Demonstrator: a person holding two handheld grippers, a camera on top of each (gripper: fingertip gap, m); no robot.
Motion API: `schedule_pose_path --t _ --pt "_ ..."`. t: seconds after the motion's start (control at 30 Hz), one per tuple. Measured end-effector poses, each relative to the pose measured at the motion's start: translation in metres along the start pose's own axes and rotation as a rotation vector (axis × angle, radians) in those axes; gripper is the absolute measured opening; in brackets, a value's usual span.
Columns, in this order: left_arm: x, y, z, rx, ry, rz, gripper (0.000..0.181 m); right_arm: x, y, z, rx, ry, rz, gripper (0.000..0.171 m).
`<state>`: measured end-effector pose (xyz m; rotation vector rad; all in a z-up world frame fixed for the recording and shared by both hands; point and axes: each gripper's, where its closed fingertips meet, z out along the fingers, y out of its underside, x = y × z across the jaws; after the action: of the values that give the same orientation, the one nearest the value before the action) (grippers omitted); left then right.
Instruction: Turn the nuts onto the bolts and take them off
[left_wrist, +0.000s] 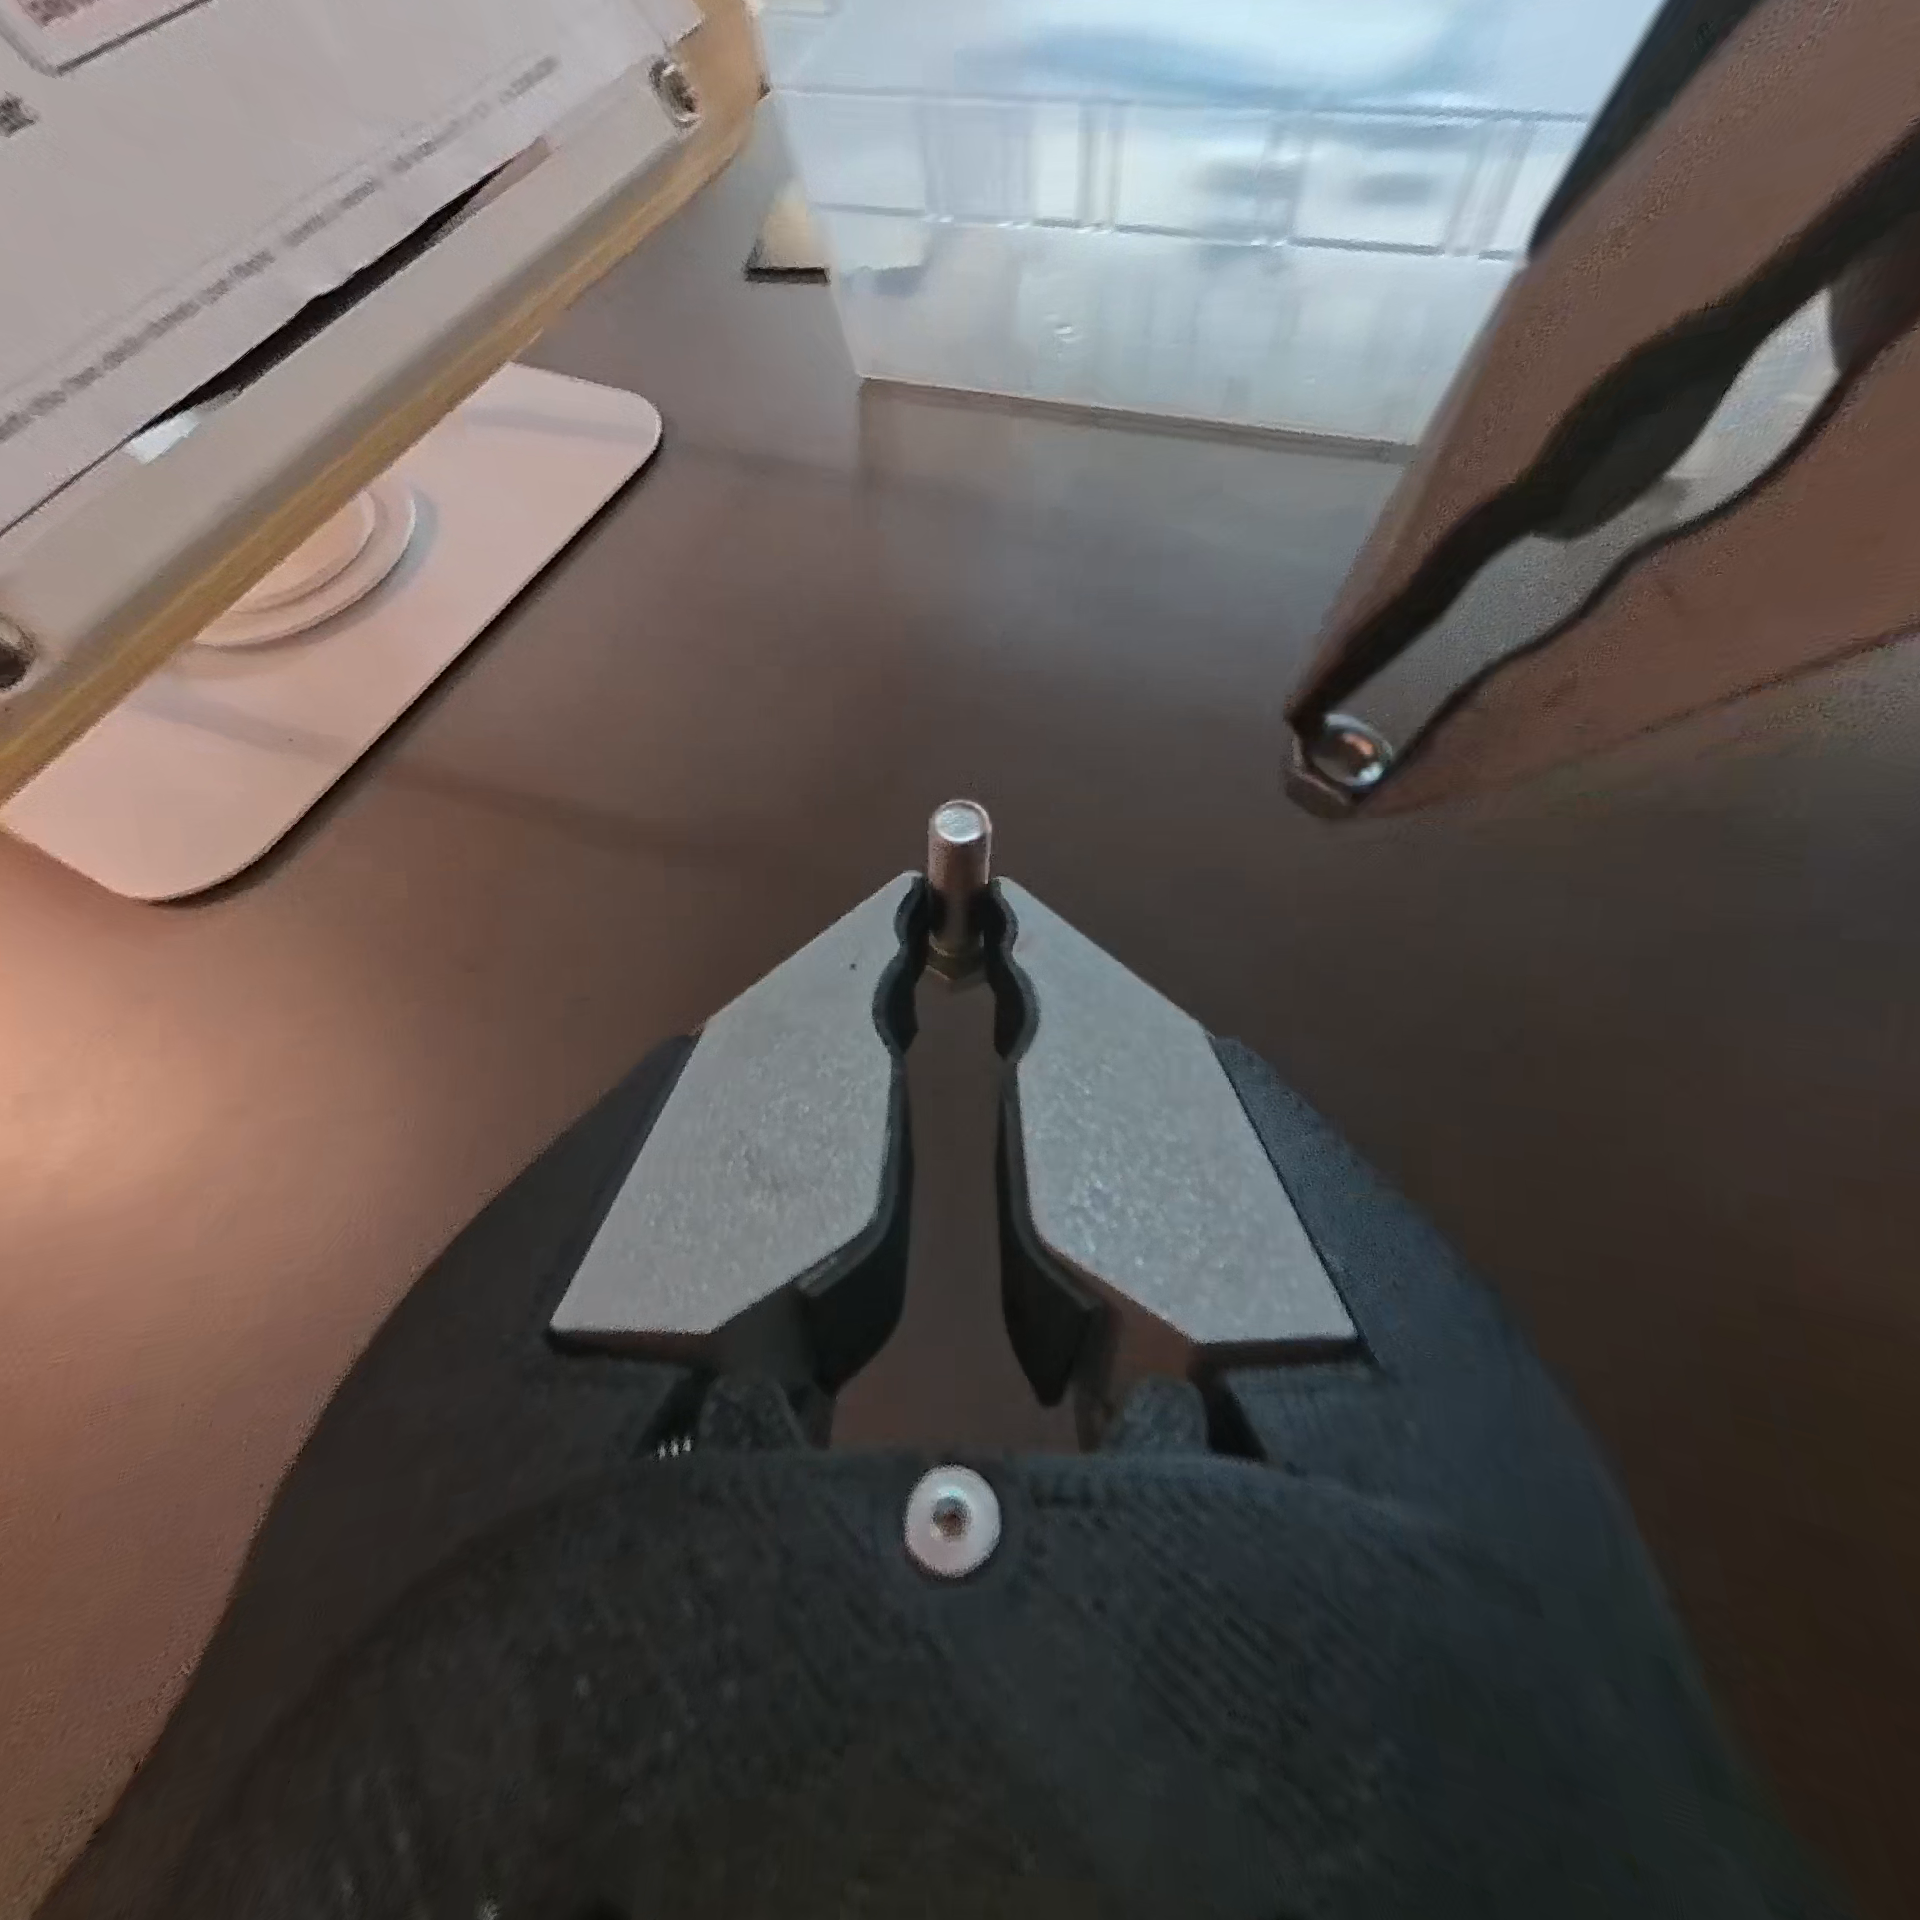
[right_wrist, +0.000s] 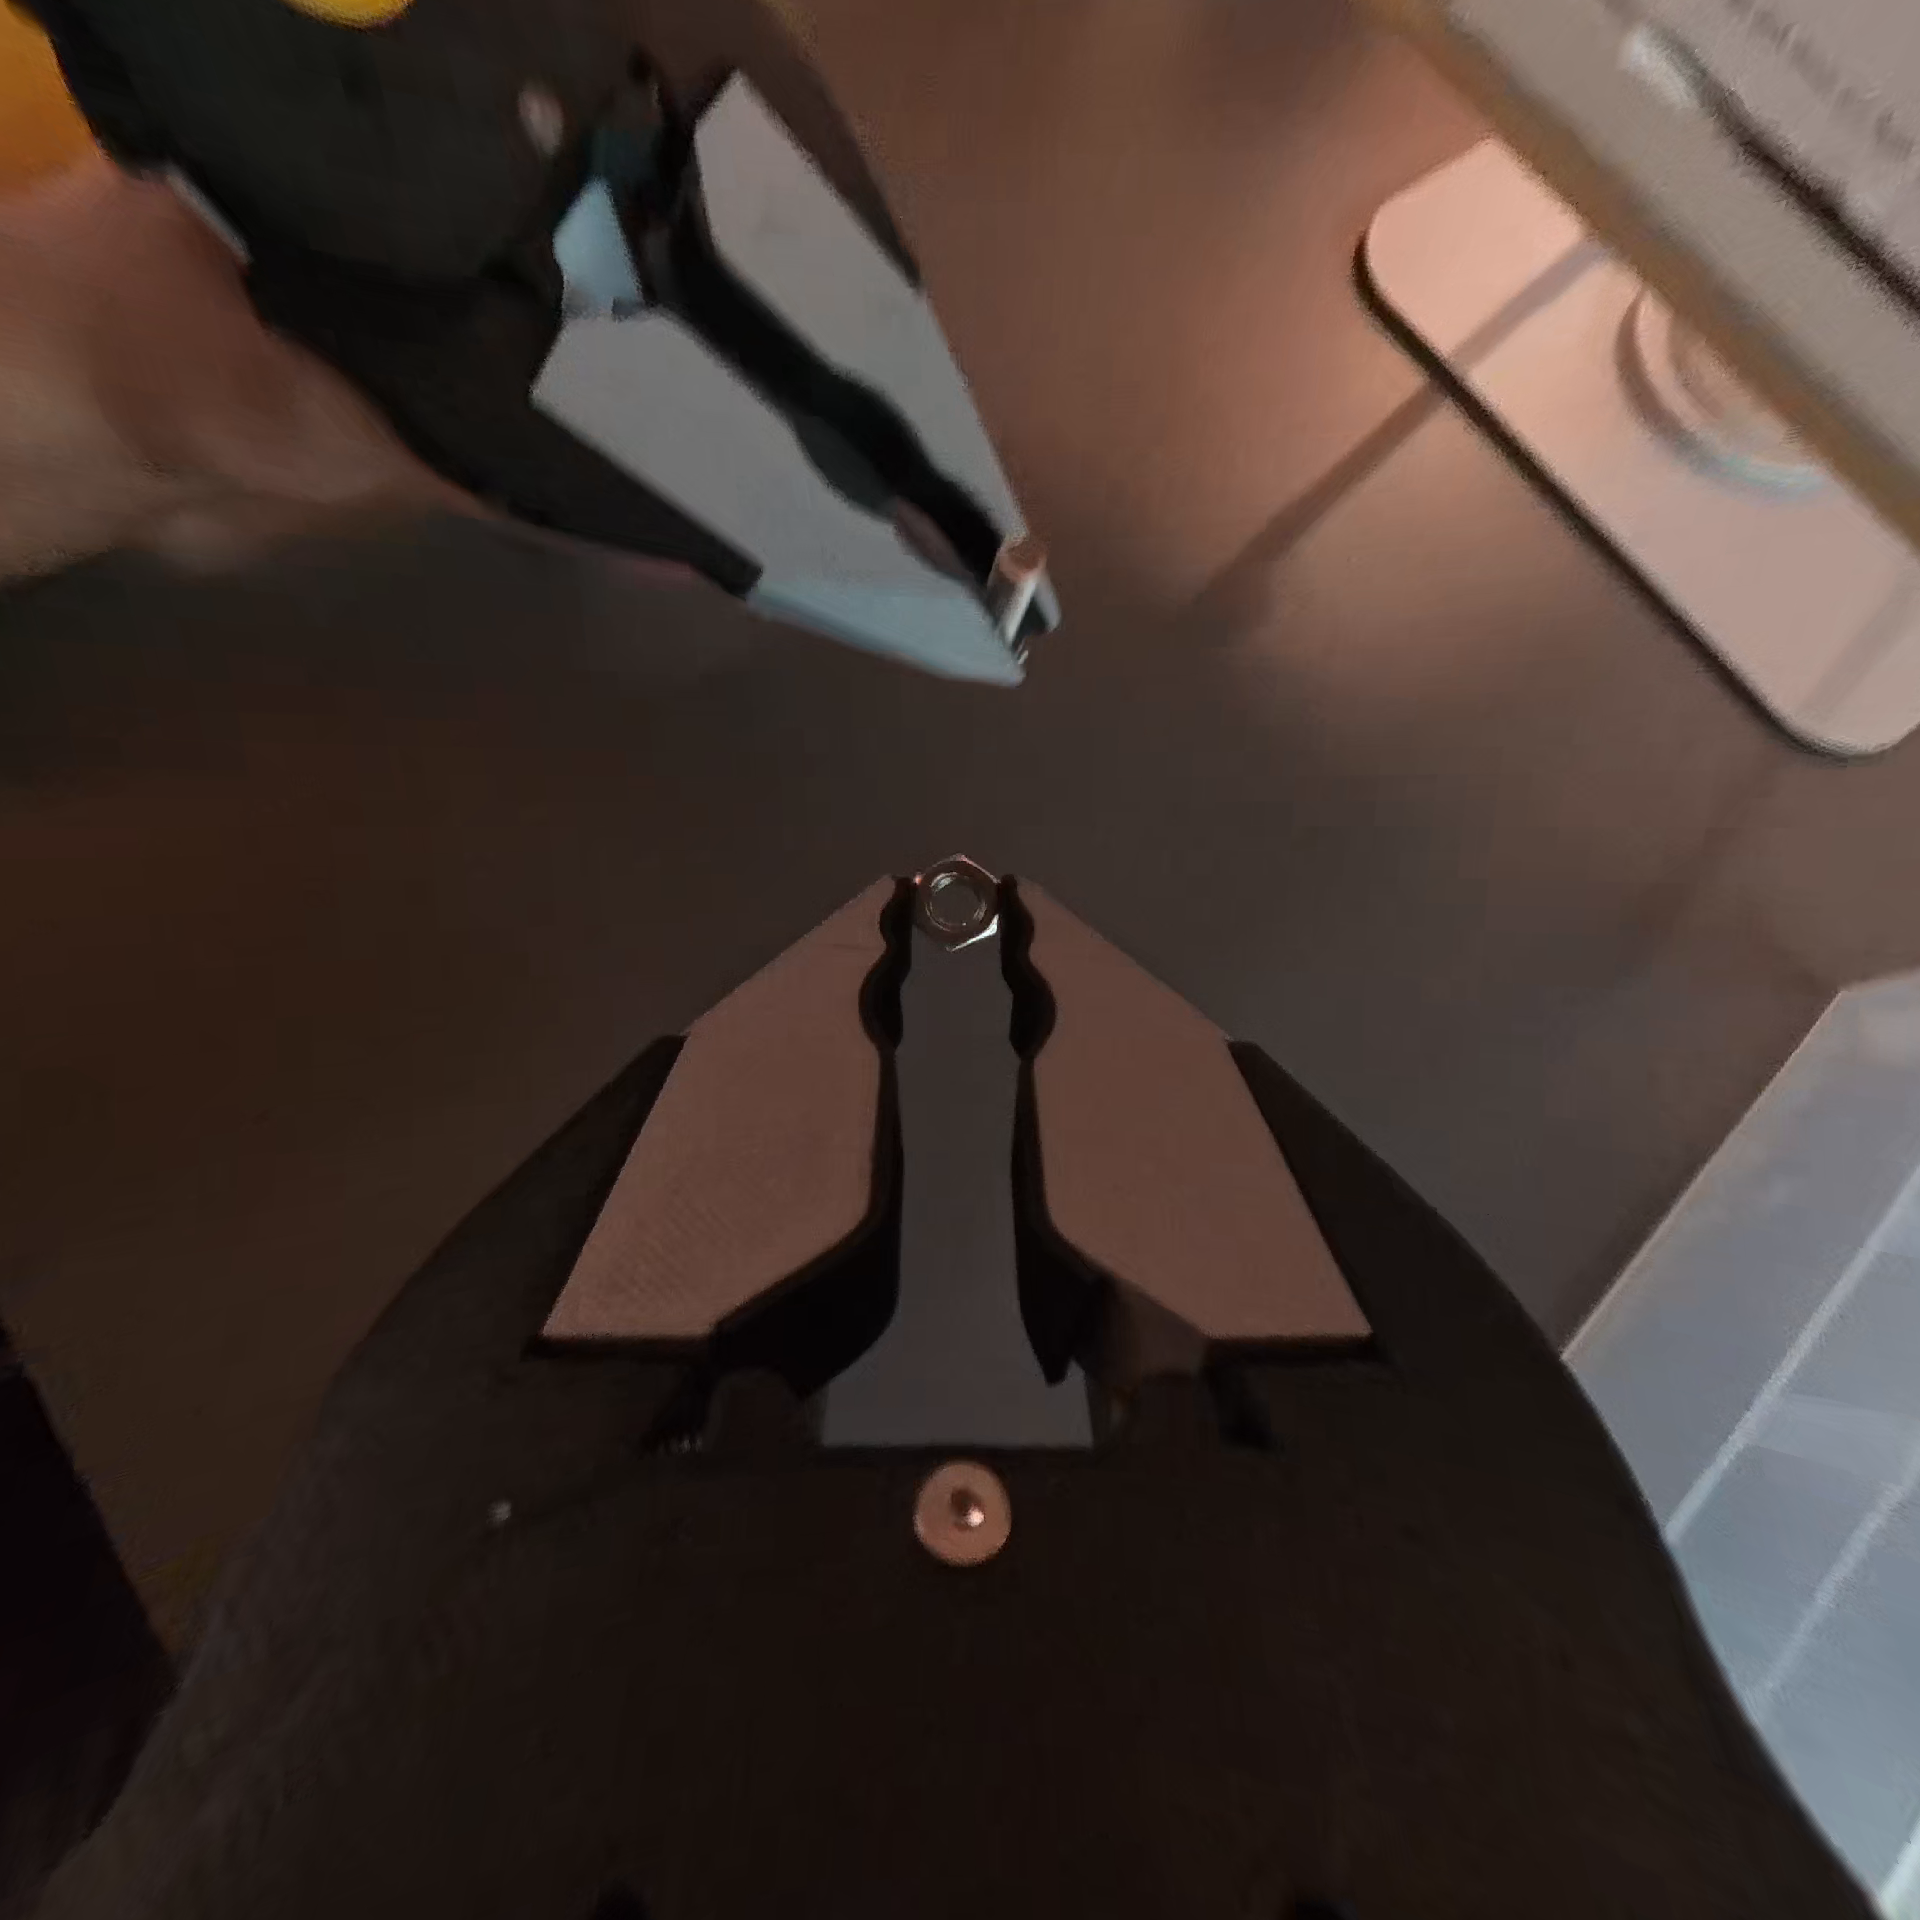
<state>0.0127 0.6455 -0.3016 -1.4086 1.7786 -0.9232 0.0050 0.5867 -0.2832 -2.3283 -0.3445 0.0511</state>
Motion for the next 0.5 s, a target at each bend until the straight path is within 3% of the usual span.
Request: schedule_pose_path --t 0.3,0.5 --pt "-0.040 0.011 -0.008 -0.008 -0.110 -0.099 0.007 0.025 -0.075 0.035 0.061 -0.164 -0.054 0.013" --pt "-0.044 -0.012 -0.019 0.176 -0.037 -0.150 0.007 0.031 -0.100 0.044 0.038 -0.189 -0.092 0.013"
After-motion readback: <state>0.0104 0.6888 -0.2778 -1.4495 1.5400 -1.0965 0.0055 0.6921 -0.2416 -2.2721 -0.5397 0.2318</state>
